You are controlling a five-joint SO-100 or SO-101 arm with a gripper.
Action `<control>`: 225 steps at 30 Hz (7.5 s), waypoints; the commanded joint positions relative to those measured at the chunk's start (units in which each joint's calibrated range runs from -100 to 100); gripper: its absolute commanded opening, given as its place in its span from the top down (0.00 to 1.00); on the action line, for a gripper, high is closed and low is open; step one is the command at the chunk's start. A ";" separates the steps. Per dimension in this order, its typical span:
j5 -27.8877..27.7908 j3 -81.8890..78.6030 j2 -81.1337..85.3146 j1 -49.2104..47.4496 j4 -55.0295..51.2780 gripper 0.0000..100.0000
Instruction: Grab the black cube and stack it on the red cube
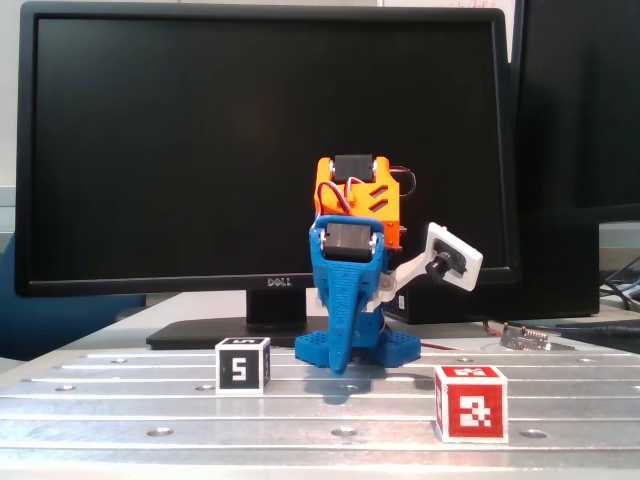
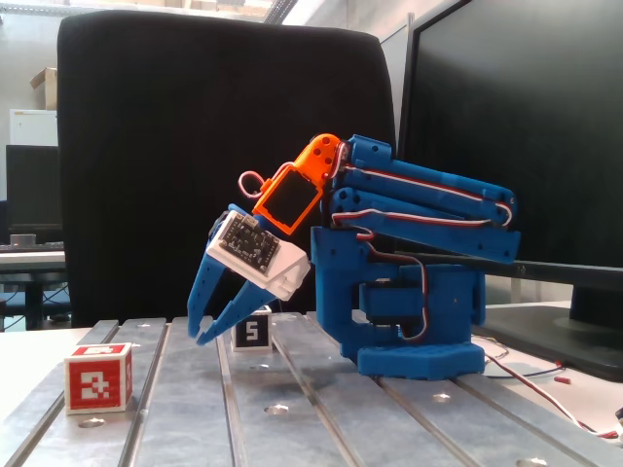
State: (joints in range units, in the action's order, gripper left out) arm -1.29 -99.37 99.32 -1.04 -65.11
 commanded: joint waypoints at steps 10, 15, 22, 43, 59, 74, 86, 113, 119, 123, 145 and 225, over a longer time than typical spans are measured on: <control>4.65 -0.09 -0.08 -0.25 -6.34 0.99; 4.65 -0.09 -0.08 -0.25 -6.34 0.99; 4.97 -0.09 0.01 -0.77 -5.48 0.99; 5.02 -0.09 0.01 -0.85 4.27 0.99; 1.39 23.16 -23.05 -2.69 3.07 0.99; -10.92 55.27 -61.65 11.04 -11.47 0.99; -17.91 60.24 -68.16 23.74 -17.71 0.99; -24.07 47.58 -67.24 30.75 -18.22 0.99; -24.07 47.22 -67.24 31.42 -18.31 0.95; -24.12 47.22 -67.24 32.16 -18.31 0.85; -23.81 47.04 -67.91 32.23 -18.22 0.74; -24.07 34.01 -68.00 31.27 -3.34 0.83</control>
State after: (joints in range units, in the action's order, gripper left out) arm -25.22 -65.49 30.99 30.15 -68.29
